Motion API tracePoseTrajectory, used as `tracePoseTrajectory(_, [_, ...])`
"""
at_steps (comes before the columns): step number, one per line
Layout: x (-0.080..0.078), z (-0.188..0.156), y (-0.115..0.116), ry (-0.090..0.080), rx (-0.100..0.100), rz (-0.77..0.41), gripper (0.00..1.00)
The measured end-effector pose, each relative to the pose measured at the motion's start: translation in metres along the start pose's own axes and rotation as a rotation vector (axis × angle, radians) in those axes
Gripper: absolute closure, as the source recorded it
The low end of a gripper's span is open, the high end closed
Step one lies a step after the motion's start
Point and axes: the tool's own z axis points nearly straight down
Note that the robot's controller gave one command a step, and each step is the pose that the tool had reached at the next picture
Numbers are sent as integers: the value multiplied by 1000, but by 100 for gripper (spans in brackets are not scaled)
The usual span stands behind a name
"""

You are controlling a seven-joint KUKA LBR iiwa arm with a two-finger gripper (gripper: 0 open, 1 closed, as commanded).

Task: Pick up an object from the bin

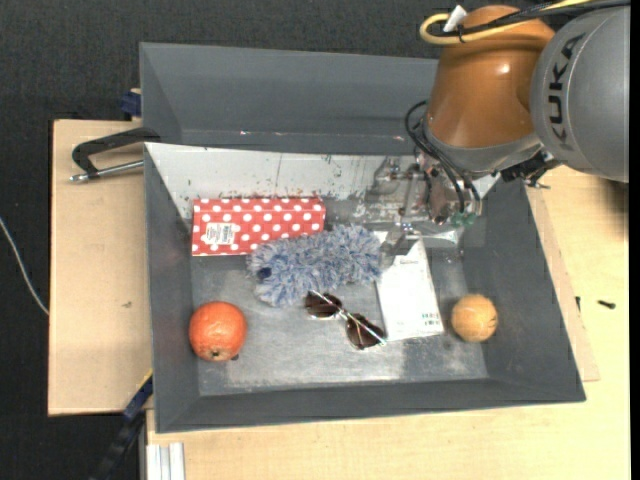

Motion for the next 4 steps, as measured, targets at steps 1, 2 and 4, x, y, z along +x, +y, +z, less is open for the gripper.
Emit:
tracePoseTrajectory(1, [26, 58, 0, 3, 0, -135, 0])
tracePoseTrajectory(2, [6, 127, 14, -33, -1, -30, 100])
tracePoseTrajectory(4, [1, 3, 35, 2, 0, -70, 100])
